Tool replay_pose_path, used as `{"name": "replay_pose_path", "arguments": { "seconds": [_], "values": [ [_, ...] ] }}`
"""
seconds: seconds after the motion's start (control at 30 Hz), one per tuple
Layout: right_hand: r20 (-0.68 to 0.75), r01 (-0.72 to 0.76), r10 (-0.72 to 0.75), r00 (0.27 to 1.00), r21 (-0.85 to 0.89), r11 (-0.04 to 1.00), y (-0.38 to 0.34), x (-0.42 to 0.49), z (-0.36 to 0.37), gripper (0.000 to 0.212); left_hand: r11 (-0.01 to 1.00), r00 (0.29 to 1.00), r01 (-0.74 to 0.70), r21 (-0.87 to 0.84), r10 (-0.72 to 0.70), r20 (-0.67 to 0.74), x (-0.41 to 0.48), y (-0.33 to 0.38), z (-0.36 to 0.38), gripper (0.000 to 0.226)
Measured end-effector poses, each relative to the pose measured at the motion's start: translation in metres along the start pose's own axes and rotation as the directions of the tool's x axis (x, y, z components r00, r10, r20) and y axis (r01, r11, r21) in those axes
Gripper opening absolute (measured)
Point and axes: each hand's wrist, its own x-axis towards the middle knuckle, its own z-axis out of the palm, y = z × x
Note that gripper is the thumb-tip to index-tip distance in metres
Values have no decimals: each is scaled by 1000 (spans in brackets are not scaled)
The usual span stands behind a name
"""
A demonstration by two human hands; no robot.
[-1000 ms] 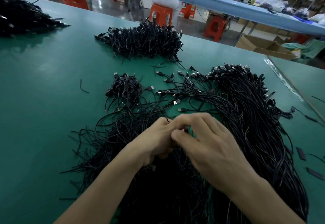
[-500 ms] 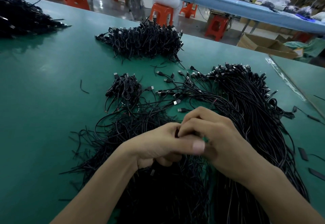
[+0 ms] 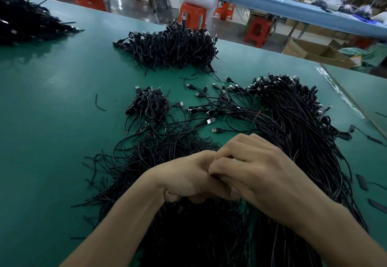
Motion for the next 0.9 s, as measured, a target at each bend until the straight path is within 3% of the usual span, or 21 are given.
{"name": "replay_pose_path", "arguments": {
  "seconds": [0.1,0.2,0.3,0.47,0.53,0.73,0.9],
  "values": [
    [-4,-18,18,1000,-8,1000,2,0,1,20,1000,1000,-11,-17,10,-28,1,2,2,12],
    [-18,-58,58,998,-12,998,3,-1,3,16,998,998,-28,-63,24,-57,1,3,2,24],
    [-52,-116,116,992,-5,993,7,-4,5,18,977,997,-8,-211,-9,-77,3,5,4,18],
    [-132,-252,283,950,212,944,13,-13,13,21,877,996,-6,-480,-38,-81,9,6,10,12],
    [-135,-270,310,941,252,929,12,-14,15,22,873,994,-18,-487,-35,-99,8,6,11,14],
    [-109,-236,255,961,163,958,12,-14,15,12,920,991,-16,-392,-38,-130,6,4,10,19],
    [-134,-195,209,969,110,975,10,-13,16,15,897,987,-8,-441,-65,-150,4,9,12,12]
  ]
}}
